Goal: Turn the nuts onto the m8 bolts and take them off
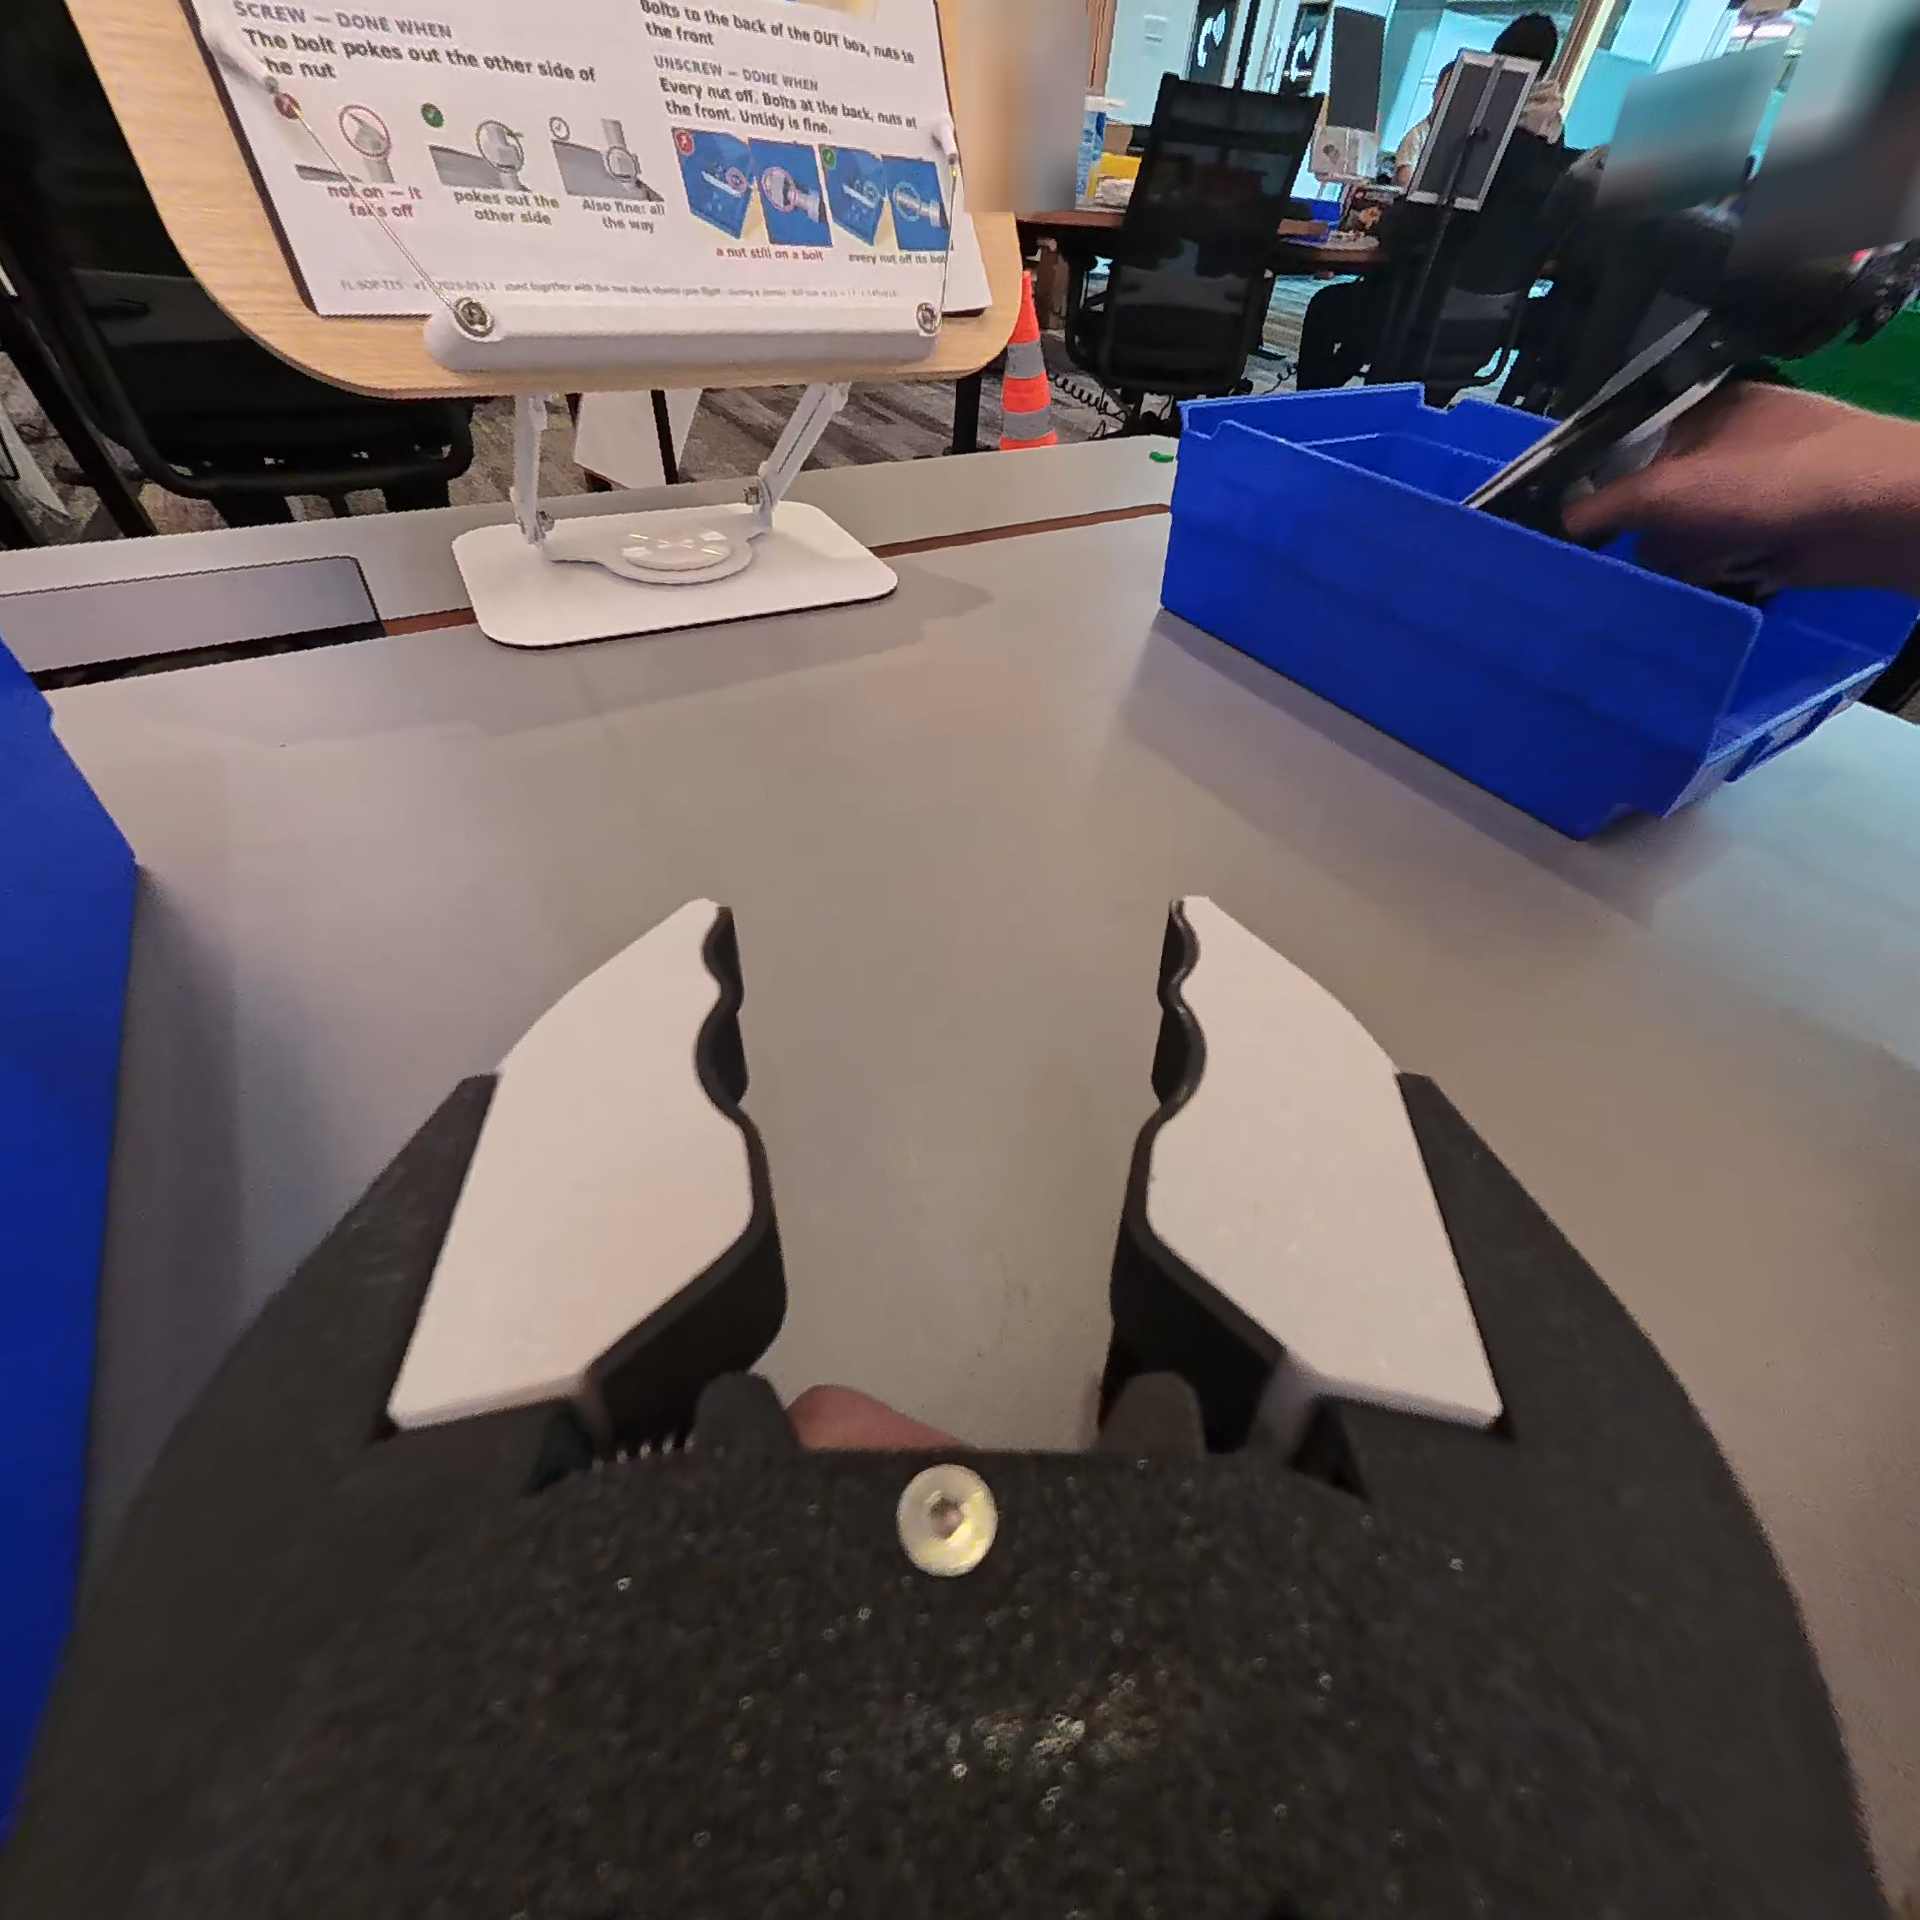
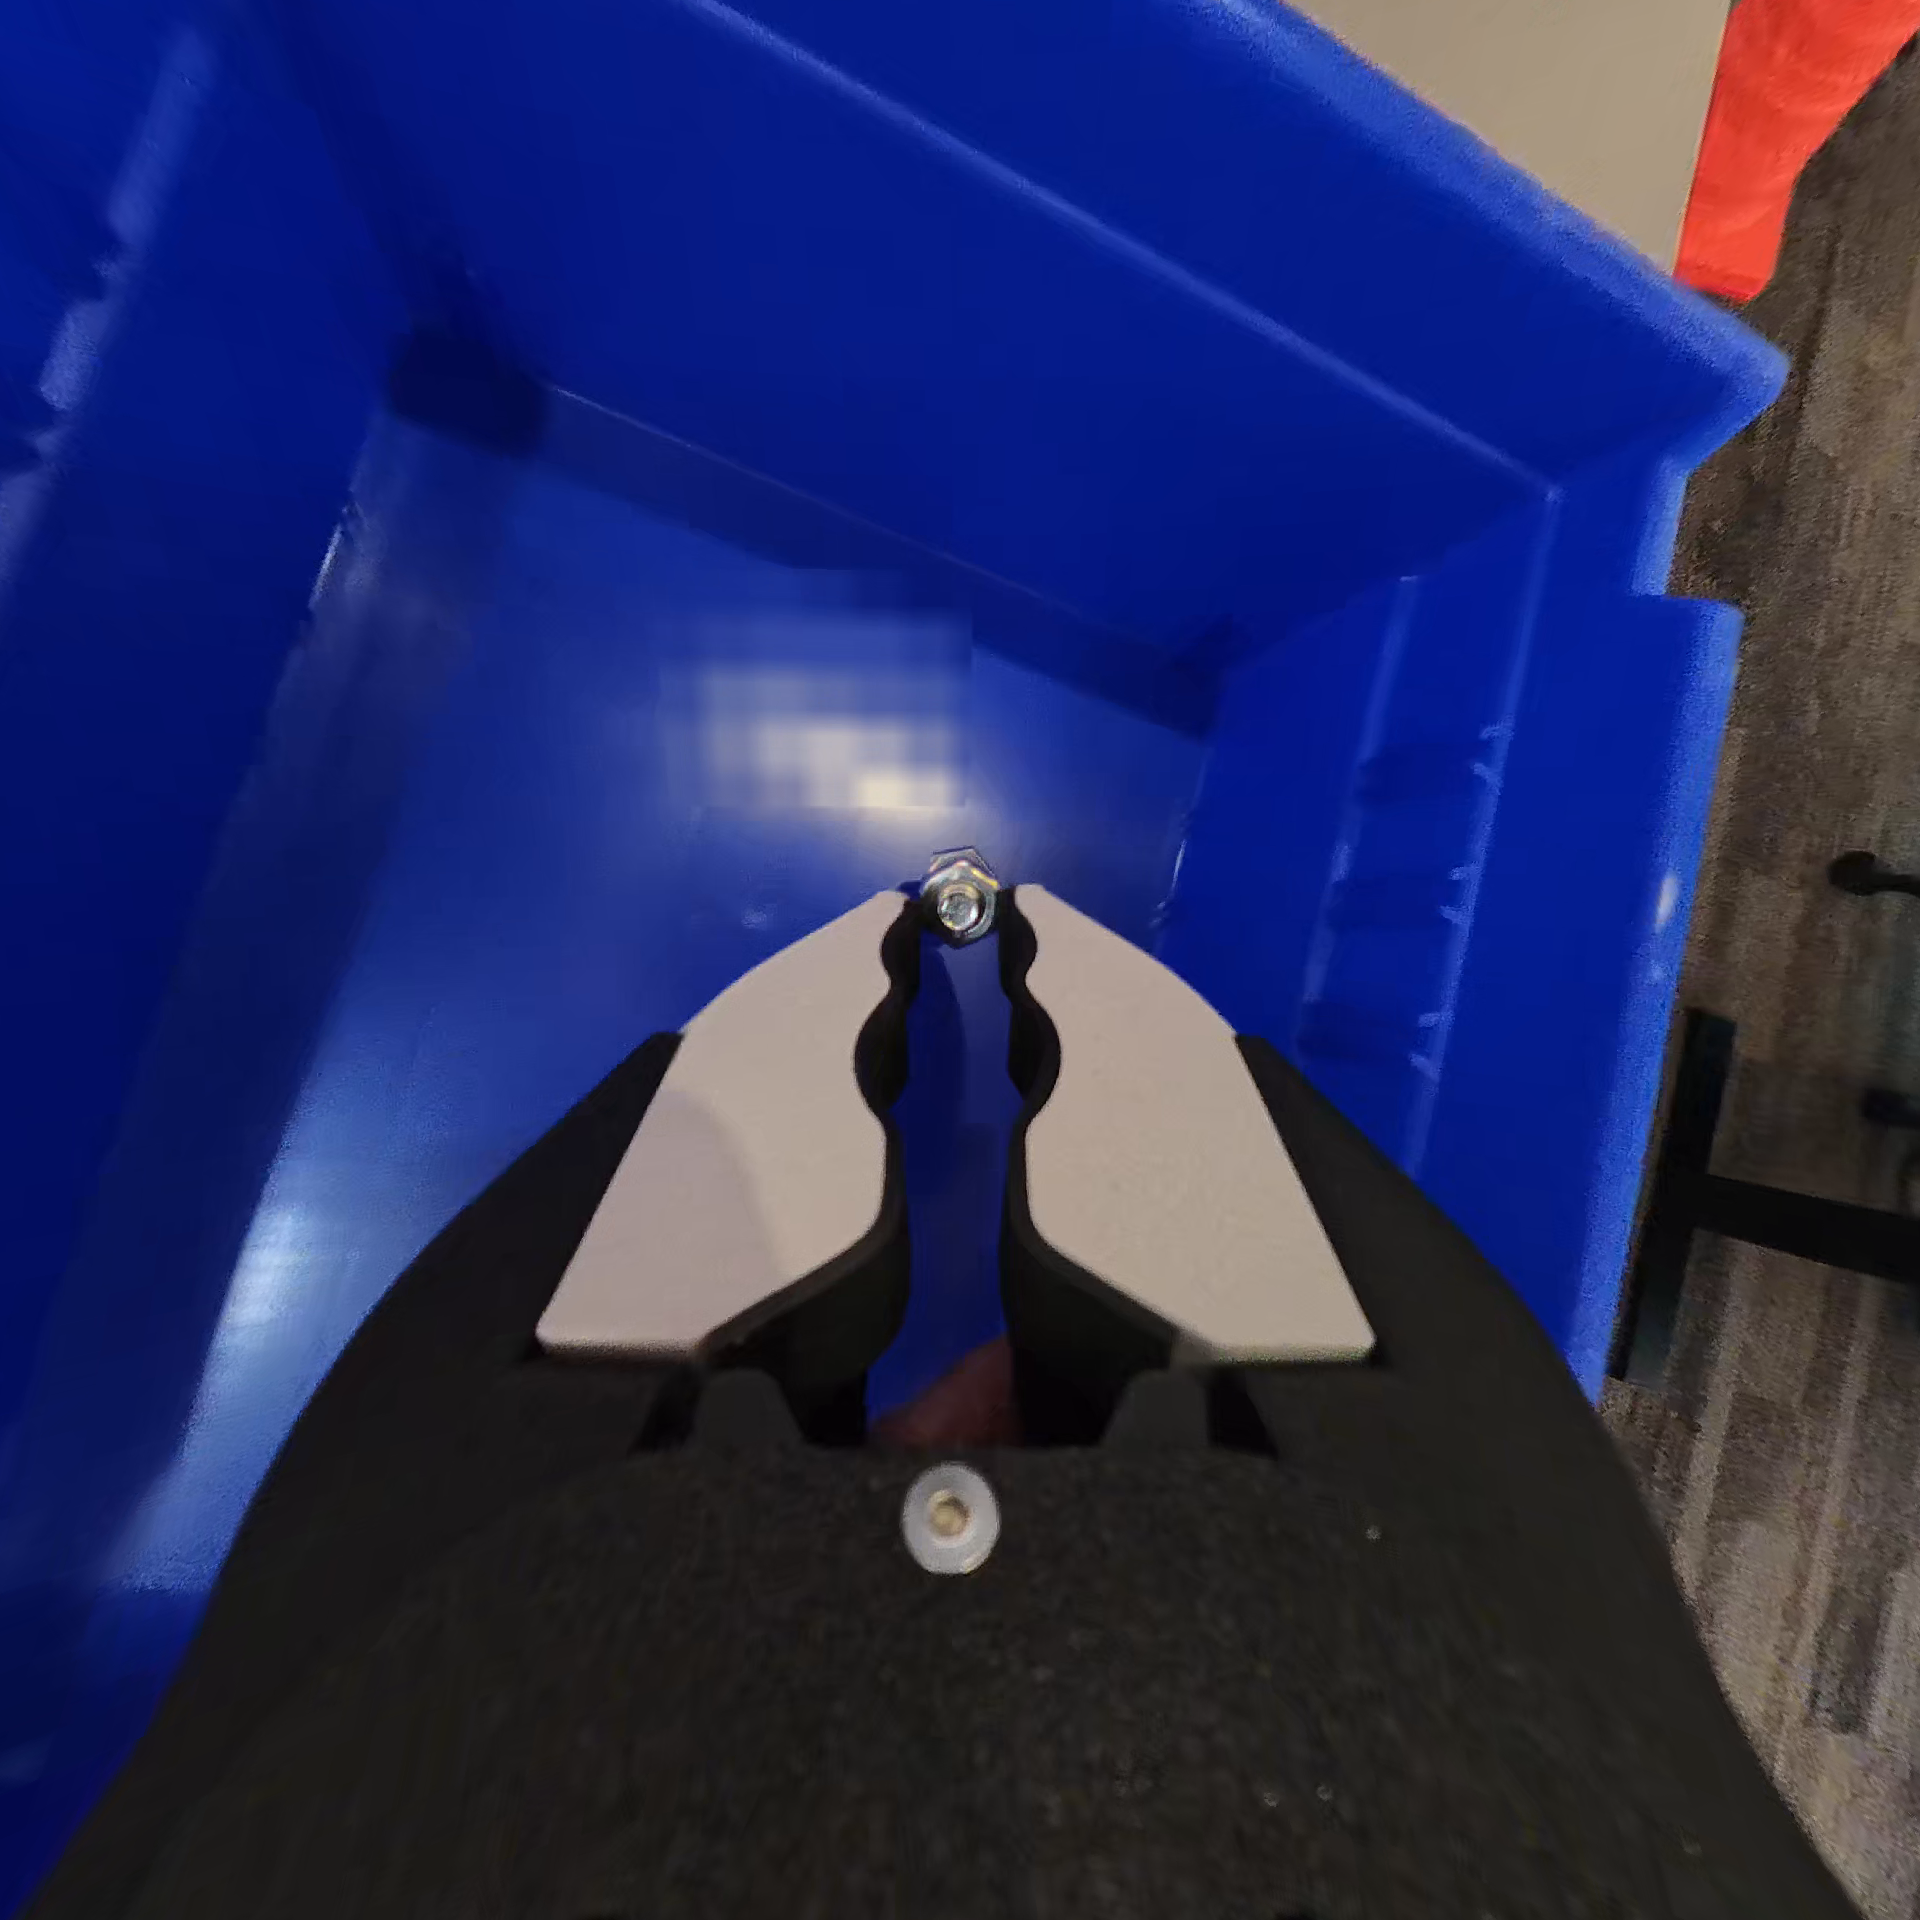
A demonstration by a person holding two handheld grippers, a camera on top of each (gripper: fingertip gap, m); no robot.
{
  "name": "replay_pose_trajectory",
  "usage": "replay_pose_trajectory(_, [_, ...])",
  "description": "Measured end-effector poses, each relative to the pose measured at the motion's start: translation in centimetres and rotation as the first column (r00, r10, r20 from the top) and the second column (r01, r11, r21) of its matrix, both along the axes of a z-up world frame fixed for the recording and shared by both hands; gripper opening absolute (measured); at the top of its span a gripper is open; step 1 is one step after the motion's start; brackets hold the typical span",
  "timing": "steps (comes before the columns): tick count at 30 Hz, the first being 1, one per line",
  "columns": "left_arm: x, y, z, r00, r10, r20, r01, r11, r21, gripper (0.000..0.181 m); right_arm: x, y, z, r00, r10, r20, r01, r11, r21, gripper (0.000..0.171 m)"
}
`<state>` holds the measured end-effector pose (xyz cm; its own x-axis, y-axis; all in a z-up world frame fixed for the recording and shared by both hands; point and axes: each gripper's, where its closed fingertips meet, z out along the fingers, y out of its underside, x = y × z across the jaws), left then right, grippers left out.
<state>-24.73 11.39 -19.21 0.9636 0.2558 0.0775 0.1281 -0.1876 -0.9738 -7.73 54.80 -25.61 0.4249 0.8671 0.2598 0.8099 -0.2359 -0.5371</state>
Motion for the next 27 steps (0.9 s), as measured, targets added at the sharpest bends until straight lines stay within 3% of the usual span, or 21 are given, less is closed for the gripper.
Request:
replay_pose_trajectory(7, [0.2, 0.4, -0.7, 1.0, -0.015, 0.011, 0.015, 1.0, -0.02, 0.077, 0.6, 0.5, -1.2, 0.999, -0.034, -0.006, 0.034, 0.999, 0.001, 0.018])
replay_pose_trajectory(9, [0.3, 0.4, -0.8, 1.0, -0.015, 0.009, 0.015, 1.0, -0.025, 0.077, 0.7, -0.2, -0.2, 0.999, -0.033, -0.031, 0.033, 0.999, 0.008, 0.038])
replay_pose_trajectory(11, [0.3, 0.4, -0.9, 1.0, -0.015, 0.006, 0.016, 0.999, -0.038, 0.077, 0.6, -2.0, 3.0, 0.994, -0.006, -0.11, 0.012, 0.998, 0.058, 0.042])
replay_pose_trajectory(14, [0.3, 0.3, -0.8, 1.0, -0.014, -0.01, 0.014, 0.999, -0.053, 0.076, 0.6, -8.0, 9.5, 0.948, 0.084, -0.307, -0.033, 0.985, 0.167, 0.046])
replay_pose_trajectory(17, [0.6, -0.2, -0.3, 1.0, -0.015, -0.023, 0.014, 0.999, -0.041, 0.075, -0.7, -18.6, 13.6, 0.806, 0.25, -0.536, -0.177, 0.967, 0.184, 0.045])
replay_pose_trajectory(21, [1.3, -1.0, -0.3, 0.999, -0.014, -0.03, 0.013, 0.999, -0.038, 0.072, -3.0, -30.7, 12.0, 0.628, 0.317, -0.711, -0.34, 0.933, 0.116, 0.048])
replay_pose_trajectory(23, [1.6, -1.2, -0.4, 1.0, -0.013, -0.027, 0.012, 0.999, -0.037, 0.072, -4.0, -33.7, 9.4, 0.626, 0.32, -0.711, -0.36, 0.927, 0.101, 0.05])
replay_pose_trajectory(27, [2.0, -1.4, -0.5, 1.0, -0.011, -0.01, 0.011, 0.999, -0.03, 0.072, -4.8, -35.7, 6.1, 0.646, 0.285, -0.708, -0.37, 0.928, 0.037, 0.056])
